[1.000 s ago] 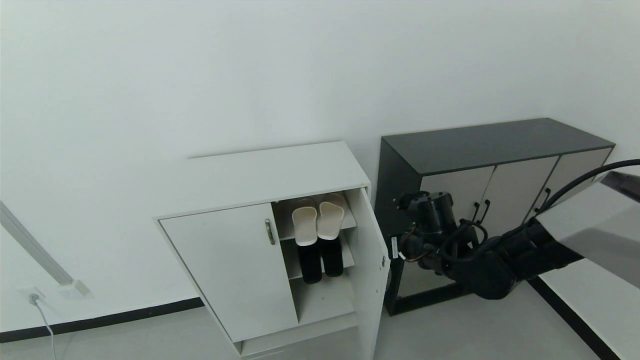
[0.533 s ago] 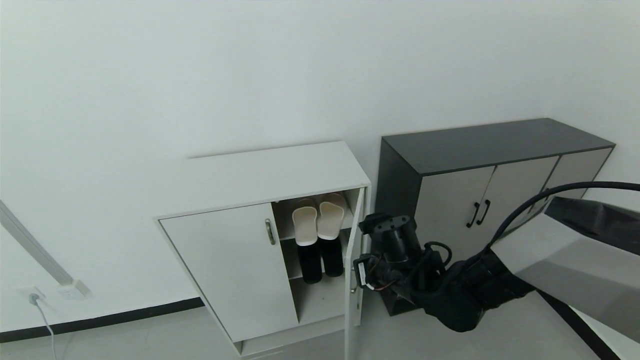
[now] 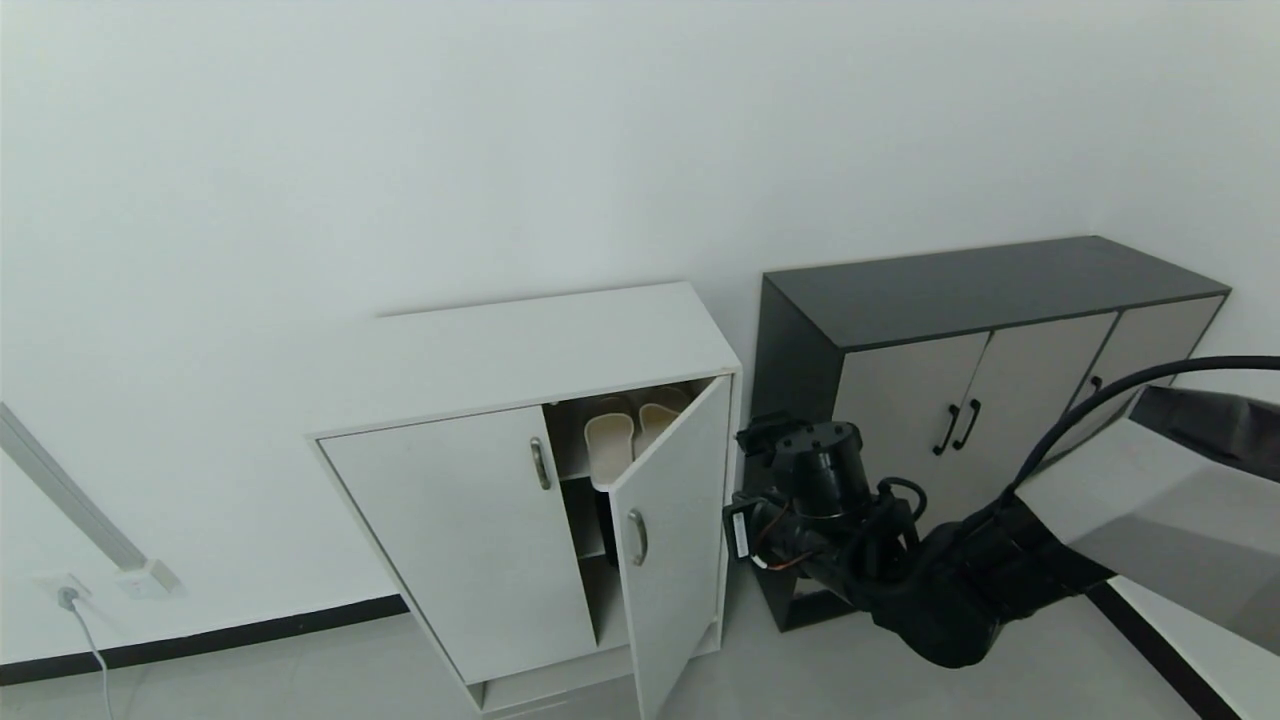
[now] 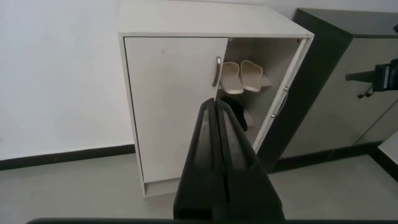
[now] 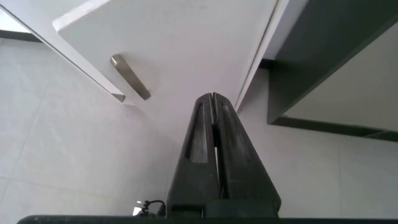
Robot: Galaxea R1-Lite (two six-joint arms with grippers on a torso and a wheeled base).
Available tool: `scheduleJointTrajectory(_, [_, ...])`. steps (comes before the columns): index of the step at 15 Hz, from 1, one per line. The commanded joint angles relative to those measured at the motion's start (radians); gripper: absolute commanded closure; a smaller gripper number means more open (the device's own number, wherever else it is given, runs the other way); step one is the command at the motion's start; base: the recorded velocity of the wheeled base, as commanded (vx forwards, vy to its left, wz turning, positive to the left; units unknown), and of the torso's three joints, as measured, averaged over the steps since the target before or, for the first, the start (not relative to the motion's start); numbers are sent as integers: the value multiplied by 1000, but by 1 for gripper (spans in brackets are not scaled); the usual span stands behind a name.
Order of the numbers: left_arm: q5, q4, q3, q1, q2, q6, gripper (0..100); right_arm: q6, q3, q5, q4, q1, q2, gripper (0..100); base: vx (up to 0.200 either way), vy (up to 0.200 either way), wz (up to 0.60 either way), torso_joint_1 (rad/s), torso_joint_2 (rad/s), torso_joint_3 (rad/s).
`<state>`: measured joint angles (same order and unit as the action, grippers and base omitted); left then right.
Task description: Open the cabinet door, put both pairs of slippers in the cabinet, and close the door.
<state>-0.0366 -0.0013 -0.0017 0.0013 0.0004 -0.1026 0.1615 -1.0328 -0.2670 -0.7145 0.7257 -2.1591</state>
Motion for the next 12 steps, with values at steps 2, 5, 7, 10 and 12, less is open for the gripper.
scheduleJointTrajectory(2, [0, 0, 0, 0, 0, 0, 100, -10, 8, 2, 0, 0, 13, 100, 0, 0, 300, 1, 4, 1])
scheduleJointTrajectory(5, [0, 0, 0, 0, 0, 0, 100, -10, 17, 8, -2, 1, 13, 100, 0, 0, 600, -1, 4, 1])
scheduleJointTrajectory(7, [0, 0, 0, 0, 1, 0, 100, -16, 25, 28, -23, 1, 15, 100, 0, 0, 600, 7, 7, 2])
scheduleJointTrajectory(10, [0, 0, 0, 0, 1, 0, 100, -31, 28, 28, -59, -9, 16, 100, 0, 0, 200, -2, 1, 2])
scheduleJointTrajectory(12, [0, 0, 0, 0, 0, 0, 100, -36, 49, 49, -102, -16, 22, 100, 0, 0, 0, 0, 0, 0])
